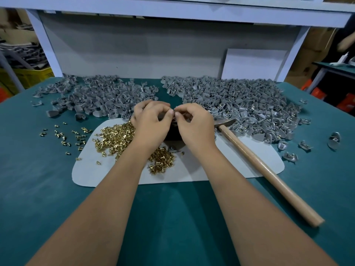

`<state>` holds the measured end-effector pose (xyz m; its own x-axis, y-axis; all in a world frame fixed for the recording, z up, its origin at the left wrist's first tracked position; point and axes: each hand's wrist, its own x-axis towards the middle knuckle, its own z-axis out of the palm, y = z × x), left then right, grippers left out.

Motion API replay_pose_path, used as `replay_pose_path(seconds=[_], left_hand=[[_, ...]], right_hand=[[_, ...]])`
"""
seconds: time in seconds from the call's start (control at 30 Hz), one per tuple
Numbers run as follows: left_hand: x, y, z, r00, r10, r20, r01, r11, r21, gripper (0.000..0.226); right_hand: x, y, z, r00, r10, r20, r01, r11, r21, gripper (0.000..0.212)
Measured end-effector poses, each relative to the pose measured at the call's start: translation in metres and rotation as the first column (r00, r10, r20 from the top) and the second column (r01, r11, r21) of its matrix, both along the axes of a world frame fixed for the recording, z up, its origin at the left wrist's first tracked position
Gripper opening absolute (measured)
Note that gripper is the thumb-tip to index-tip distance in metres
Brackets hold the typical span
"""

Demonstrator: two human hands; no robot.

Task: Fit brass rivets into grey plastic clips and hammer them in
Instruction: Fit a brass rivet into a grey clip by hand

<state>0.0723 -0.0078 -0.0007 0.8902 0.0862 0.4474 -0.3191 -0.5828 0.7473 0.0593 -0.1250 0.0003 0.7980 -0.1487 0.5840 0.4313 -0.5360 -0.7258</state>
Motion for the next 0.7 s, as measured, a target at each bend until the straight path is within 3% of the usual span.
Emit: replay_pose_path(seconds=[0.23,0.33,0.5,0.7], left_hand=[[-0.001,0.007,0.004,0.995,-0.098,0.013,0.098,0.995,-0.033,0.016],[0.001,0.013,0.003,0.998,-0.054,-0.021,0.052,0.997,-0.057,0.014],[0.0,0.013,-0.002,0.991,-0.052,-0.122,0.053,0.999,0.006,0.008],[-0.001,0.01,-0.003,0.995,-0.028,-0.092,0.037,0.995,0.093,0.01]], right_hand=[[0.001,-0.007,0.001,0.997,-0.018,-0.074,0.022,0.998,0.054,0.009],[0.004,-0.013,0.001,0.989,-0.054,-0.137,0.064,0.996,0.069,0.009],[0.004,-0.011,0.002,0.985,-0.05,-0.163,0.049,0.999,-0.008,0.009],[0.002,-0.011,0.003,0.987,-0.068,-0.145,0.053,0.993,-0.108,0.011]])
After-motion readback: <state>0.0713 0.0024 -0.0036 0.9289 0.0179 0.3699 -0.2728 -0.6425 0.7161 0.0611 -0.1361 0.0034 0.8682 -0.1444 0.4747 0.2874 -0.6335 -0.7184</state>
